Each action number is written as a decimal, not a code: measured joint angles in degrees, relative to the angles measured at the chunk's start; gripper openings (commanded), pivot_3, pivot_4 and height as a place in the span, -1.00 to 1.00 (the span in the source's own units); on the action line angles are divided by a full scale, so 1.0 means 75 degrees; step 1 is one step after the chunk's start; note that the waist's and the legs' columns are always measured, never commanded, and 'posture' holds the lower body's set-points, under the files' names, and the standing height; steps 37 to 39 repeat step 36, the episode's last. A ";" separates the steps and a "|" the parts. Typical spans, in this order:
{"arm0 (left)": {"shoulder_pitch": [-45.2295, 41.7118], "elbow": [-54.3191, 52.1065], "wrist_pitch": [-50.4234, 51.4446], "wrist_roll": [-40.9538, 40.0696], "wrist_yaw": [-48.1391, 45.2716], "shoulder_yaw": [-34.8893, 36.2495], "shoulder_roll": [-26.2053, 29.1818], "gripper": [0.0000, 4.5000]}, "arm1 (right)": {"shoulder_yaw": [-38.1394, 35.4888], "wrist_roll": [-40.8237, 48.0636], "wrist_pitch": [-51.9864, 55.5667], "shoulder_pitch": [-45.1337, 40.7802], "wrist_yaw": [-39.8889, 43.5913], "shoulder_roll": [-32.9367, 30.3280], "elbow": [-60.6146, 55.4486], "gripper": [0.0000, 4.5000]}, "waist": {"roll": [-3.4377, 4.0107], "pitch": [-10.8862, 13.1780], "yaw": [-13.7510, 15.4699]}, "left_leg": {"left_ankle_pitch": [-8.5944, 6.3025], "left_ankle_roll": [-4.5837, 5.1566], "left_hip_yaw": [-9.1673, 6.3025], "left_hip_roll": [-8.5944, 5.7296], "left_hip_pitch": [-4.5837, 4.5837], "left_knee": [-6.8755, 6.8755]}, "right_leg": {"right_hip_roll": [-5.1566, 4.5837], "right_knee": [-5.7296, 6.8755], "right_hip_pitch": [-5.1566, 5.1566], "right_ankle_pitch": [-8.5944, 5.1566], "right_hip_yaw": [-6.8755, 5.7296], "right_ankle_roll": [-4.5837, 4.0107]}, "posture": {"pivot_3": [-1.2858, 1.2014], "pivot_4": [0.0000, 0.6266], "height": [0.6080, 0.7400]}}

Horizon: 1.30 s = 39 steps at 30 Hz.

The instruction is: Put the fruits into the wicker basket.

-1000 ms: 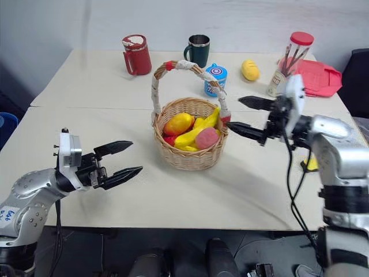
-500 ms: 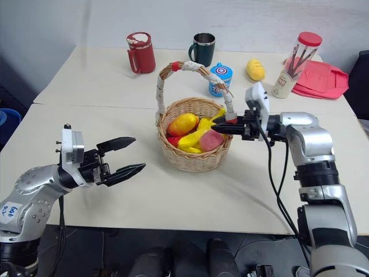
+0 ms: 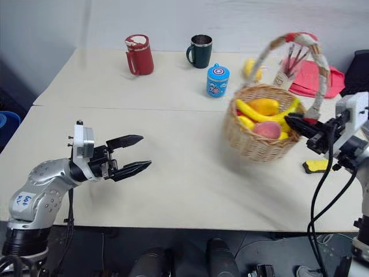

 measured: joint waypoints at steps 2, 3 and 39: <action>-0.0136 0.0116 -0.0035 0.0058 -0.0070 -0.0088 -0.0025 1.00 | 0.0141 -0.0275 -0.0359 0.0000 -0.0221 0.0123 0.0322 -0.91 | 0.0000 0.0000 -0.0022 | 0.0006 -0.0010 0.0002 0.0009 0.0004 -0.0001 | 0.0010 0.0004 -0.0003 0.0000 0.0003 0.0000 | 0.03 -0.52 1.00; -0.0191 0.0125 -0.0042 0.0067 -0.0084 -0.0101 -0.0053 1.00 | 0.0216 -0.0354 -0.0460 -0.0005 -0.0274 0.0171 0.0466 -0.91 | 0.0000 0.0000 -0.0020 | 0.0007 -0.0012 0.0001 0.0009 0.0000 -0.0003 | 0.0012 0.0004 -0.0006 0.0000 0.0002 0.0000 | 0.03 -0.52 1.00; 0.3233 0.0144 -0.2182 0.1927 0.0257 0.0889 0.0459 1.00 | 0.1506 -0.0728 -0.6168 0.2949 0.4407 0.0680 0.0585 0.99 | 0.0002 -0.0001 0.0034 | -0.0031 0.0021 -0.0003 0.0031 0.0043 -0.0015 | -0.0023 -0.0003 0.0025 -0.0001 0.0027 -0.0010 | 0.03 -0.52 1.00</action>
